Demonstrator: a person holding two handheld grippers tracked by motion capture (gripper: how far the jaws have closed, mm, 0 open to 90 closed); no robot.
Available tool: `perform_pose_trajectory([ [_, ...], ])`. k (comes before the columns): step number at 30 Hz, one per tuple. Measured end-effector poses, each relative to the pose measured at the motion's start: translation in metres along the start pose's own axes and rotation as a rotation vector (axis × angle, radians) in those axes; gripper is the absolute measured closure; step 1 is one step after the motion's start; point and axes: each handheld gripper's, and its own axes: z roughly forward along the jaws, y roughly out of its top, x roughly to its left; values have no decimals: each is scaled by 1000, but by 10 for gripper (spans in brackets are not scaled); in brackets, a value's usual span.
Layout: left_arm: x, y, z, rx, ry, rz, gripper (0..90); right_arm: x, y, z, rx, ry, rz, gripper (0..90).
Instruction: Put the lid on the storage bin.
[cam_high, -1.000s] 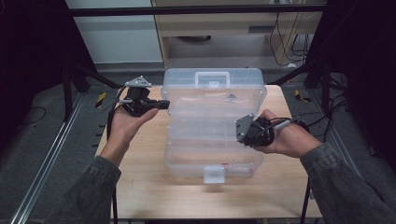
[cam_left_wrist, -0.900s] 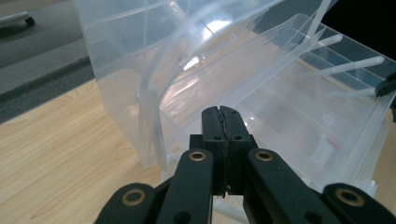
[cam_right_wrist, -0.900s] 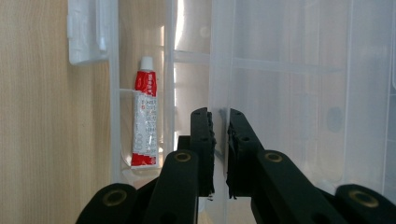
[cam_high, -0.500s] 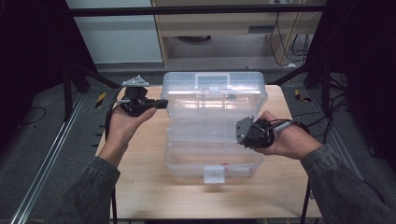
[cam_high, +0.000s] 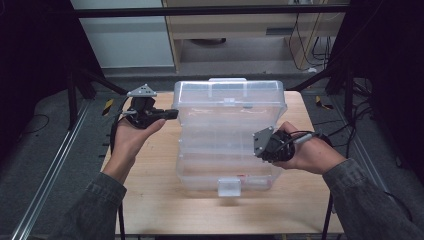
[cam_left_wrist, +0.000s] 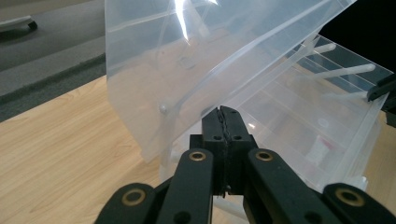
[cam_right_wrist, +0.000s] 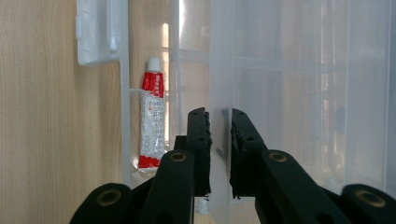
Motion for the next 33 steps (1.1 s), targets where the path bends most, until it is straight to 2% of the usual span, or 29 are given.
perform_pose_trajectory([
  [4, -2, -6, -1, -3, -13, -2, 899, 3, -3, 1, -11, -11, 9, 736],
  [8, -6, -13, -4, -7, -10, 5, 899, 8, -9, 1, -34, -52, 43, 619],
  [11, -7, -17, -6, -12, -22, -4, 898, 15, -15, -1, -81, -103, 93, 539],
  [19, -12, -28, -8, -3, -36, -2, 898, 32, -35, -13, -138, -153, 218, 365],
  [20, -12, -28, -8, -3, -36, -2, 898, 32, -35, -13, -138, -153, 218, 365],
  [21, -14, -31, -8, -2, -41, -3, 898, 35, -40, -16, -139, -156, 254, 340],
  [24, -16, -35, -8, 5, -48, 0, 898, 39, -49, -18, -140, -166, 290, 296],
  [33, -23, -50, -9, 14, -64, 5, 897, 47, -74, -28, -138, -215, 361, 263],
])
